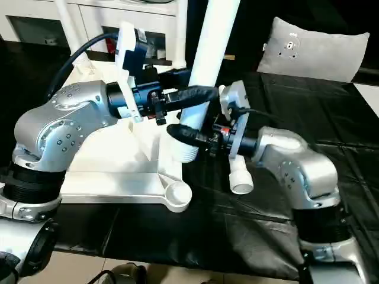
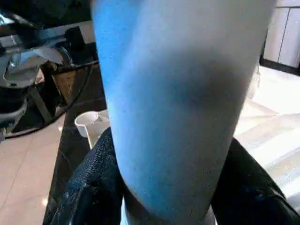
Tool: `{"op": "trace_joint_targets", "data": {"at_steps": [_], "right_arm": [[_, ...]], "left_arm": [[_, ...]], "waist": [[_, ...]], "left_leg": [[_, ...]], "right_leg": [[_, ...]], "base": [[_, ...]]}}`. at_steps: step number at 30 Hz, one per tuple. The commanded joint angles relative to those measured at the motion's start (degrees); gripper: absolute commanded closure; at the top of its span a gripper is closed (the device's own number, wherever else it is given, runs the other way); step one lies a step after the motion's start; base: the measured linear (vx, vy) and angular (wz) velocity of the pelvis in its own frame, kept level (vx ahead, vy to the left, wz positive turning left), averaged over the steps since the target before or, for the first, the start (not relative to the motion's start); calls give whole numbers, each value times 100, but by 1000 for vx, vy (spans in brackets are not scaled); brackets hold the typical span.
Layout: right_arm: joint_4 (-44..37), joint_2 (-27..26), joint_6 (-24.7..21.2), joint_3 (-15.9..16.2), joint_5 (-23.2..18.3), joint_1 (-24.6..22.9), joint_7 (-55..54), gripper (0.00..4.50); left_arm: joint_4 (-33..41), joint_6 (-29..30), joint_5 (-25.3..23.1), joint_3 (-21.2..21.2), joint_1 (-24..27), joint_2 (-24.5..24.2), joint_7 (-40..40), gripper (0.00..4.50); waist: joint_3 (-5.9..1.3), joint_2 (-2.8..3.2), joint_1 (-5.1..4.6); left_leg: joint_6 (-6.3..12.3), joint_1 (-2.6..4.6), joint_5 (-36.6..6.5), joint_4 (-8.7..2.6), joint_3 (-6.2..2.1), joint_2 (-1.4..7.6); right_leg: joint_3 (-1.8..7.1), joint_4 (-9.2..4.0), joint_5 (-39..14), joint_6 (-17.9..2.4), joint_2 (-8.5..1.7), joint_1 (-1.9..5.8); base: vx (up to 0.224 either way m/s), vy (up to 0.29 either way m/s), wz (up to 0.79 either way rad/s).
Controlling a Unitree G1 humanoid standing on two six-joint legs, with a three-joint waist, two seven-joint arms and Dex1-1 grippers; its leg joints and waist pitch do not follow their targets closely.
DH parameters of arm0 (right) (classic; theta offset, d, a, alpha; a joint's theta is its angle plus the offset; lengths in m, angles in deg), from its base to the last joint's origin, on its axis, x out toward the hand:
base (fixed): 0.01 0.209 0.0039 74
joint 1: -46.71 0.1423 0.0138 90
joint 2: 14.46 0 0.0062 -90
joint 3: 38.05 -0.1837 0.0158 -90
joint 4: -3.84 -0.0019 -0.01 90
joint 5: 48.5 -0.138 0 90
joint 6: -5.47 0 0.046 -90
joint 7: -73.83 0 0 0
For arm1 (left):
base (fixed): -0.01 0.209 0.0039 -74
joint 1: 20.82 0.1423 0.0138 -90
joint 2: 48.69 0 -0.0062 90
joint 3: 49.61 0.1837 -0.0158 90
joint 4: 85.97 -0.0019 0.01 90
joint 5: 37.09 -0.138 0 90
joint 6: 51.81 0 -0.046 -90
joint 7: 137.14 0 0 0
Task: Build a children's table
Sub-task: Pick table leg, then move to table
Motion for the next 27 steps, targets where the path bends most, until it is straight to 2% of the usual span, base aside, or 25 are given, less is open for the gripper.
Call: {"op": "trace_joint_targets", "data": {"at_steps": [1,3,5,7,10,11,13,14,17,19,20,21,23,25,26,27], "right_arm": [[59,-51,64,-93,138,-53,-360,257],[34,-168,32,-141,111,-79,-527,257],[32,-210,-37,-92,116,-87,-563,257],[5,-223,-42,-52,123,-111,-541,257],[-42,-256,-54,-16,137,-153,-524,257],[-57,-288,-66,-22,130,-172,-560,257],[-90,-328,-88,-32,104,-202,-600,257],[-139,-404,-53,-67,132,-249,-725,257],[-151,-473,-27,-124,162,-267,-878,257],[-166,-499,-37,-154,222,-283,-1033,257],[-232,-518,-19,-144,279,-343,-1137,257],[-374,-566,-12,-148,368,-469,-1353,257],[-584,-663,51,-192,431,-662,-1586,258],[-708,-767,114,-242,523,-790,-1837,259],[-739,-881,177,-300,633,-860,-2114,259],[-753,-994,236,-352,757,-926,-2403,259]], "left_arm": [[401,119,301,132,31,123,-161,183],[564,230,591,66,108,251,-147,166],[724,405,1104,-116,204,521,-48,143],[754,464,1293,-200,237,645,21,125],[772,557,1501,-306,288,822,91,98],[796,605,1597,-333,334,906,125,93],[842,643,1670,-352,398,1001,182,76],[894,653,1641,-393,469,1091,351,53],[864,557,1513,-481,497,1121,543,47],[822,417,1354,-584,527,1103,756,13],[837,296,1168,-654,600,1049,932,13],[874,155,889,-774,745,954,1225,10],[974,29,556,-900,974,795,1536,10],[1050,78,370,-999,1142,687,1814,10],[1088,67,163,-1045,1287,582,2019,10],[1120,88,2,-1125,1457,492,2228,10]], "waist": [[-494,-3,-17],[-490,-4,-14],[-494,7,-16],[-486,3,-8],[-466,1,-11],[-478,-16,-10],[-479,-11,-6],[-472,-43,-16],[-462,-38,-22],[-439,-31,-28],[-439,58,-24],[-439,17,-50],[-436,7,-53],[-456,5,-75],[-422,-16,-87],[-401,-8,-115]], "left_leg": [[23,197,-510,-354,-117,379],[-10,192,-580,-359,-115,379],[-42,198,-609,-356,-116,378],[-55,190,-674,-361,-119,380],[-91,196,-838,-372,-118,372],[-113,198,-837,-371,-116,374],[-115,191,-821,-369,-118,375],[-87,185,-787,-375,-122,381],[-80,190,-798,-376,-121,371],[-129,195,-896,-387,-121,374],[-188,201,-934,-387,-135,376],[-242,201,-975,-405,-135,381],[-263,185,-978,-427,-152,394],[-256,190,-942,-415,-145,370],[-255,182,-917,-431,-144,367],[-284,180,-972,-449,-150,367]], "right_leg": [[175,-316,111,-1504,-479,216],[176,-321,55,-1514,-486,219],[171,-316,72,-1543,-474,217],[174,-325,47,-1560,-479,224],[186,-366,-266,-1447,-476,213],[188,-368,-319,-1417,-480,222],[193,-367,-345,-1370,-482,222],[192,-368,-318,-1354,-482,223],[197,-389,-463,-1292,-473,200],[205,-416,-650,-1222,-473,189],[207,-411,-700,-1189,-474,178],[204,-424,-679,-1134,-455,184],[203,-418,-579,-1048,-458,193],[203,-411,-500,-957,-441,196],[207,-420,-517,-912,-437,176],[206,-425,-642,-872,-436,156]], "base": [[0,0,0],[0,0,0],[0,0,0],[0,0,0],[0,0,0],[0,0,0],[0,0,0],[0,0,0],[0,0,0],[0,0,0],[0,0,0],[0,0,0],[0,0,0],[0,0,0],[0,0,0],[0,0,0]]}}
